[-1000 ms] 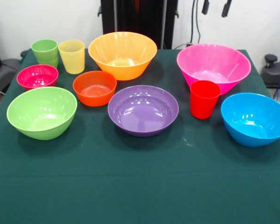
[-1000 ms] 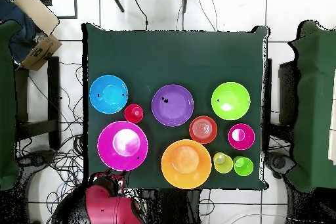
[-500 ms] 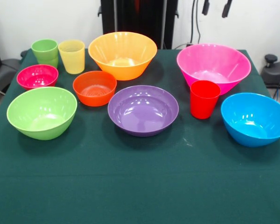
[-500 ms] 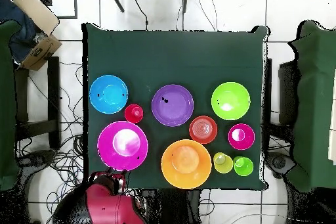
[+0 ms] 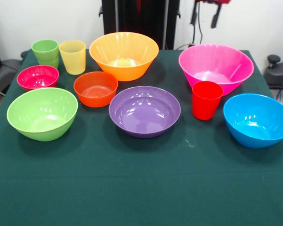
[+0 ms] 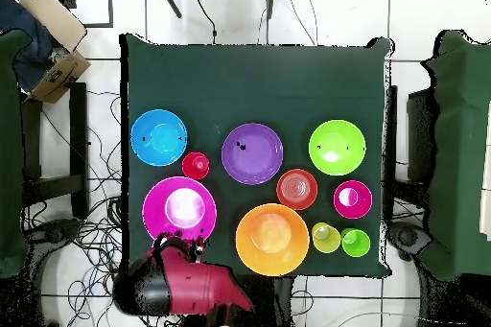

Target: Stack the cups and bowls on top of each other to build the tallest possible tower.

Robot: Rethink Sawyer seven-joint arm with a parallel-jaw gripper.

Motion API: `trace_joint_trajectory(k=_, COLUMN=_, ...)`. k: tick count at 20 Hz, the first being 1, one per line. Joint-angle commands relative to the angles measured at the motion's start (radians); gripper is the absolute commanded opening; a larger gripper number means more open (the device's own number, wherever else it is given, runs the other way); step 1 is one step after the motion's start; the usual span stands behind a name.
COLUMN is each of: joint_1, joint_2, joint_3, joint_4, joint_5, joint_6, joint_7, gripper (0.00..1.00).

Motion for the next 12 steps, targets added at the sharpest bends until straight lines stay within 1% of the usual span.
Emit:
trace_joint_trajectory(k=1, joint_1=-0.125, joint_2=0.12, joint_3=0.096, joint_4=-0.088, joint_5=-0.152, joint_6=0.018, joint_7=-0.078, gripper=1.0)
trace_joint_trajectory(k=3, joint_1=-0.184, joint_2=0.151, joint_3=0.106, joint_4=-0.136, joint_5=-0.206, joint_6=0.007, joint_7=-0.106, gripper=1.0)
trace_joint_trajectory(k=5, joint_1=-0.246, joint_2=0.178, joint_3=0.131, joint_4=-0.173, joint_5=-0.246, joint_6=0.006, joint_7=-0.116, gripper=1.0)
trace_joint_trajectory(k=8, joint_1=-0.314, joint_2=0.19, joint_3=0.171, joint_4=-0.23, joint_5=-0.311, joint_6=0.024, joint_7=-0.135, gripper=1.0)
trace_joint_trajectory(k=12, joint_1=-0.39, joint_2=0.181, joint_3=0.229, joint_4=-0.277, joint_5=-0.353, joint_6=0.129, joint_7=-0.159, gripper=1.0)
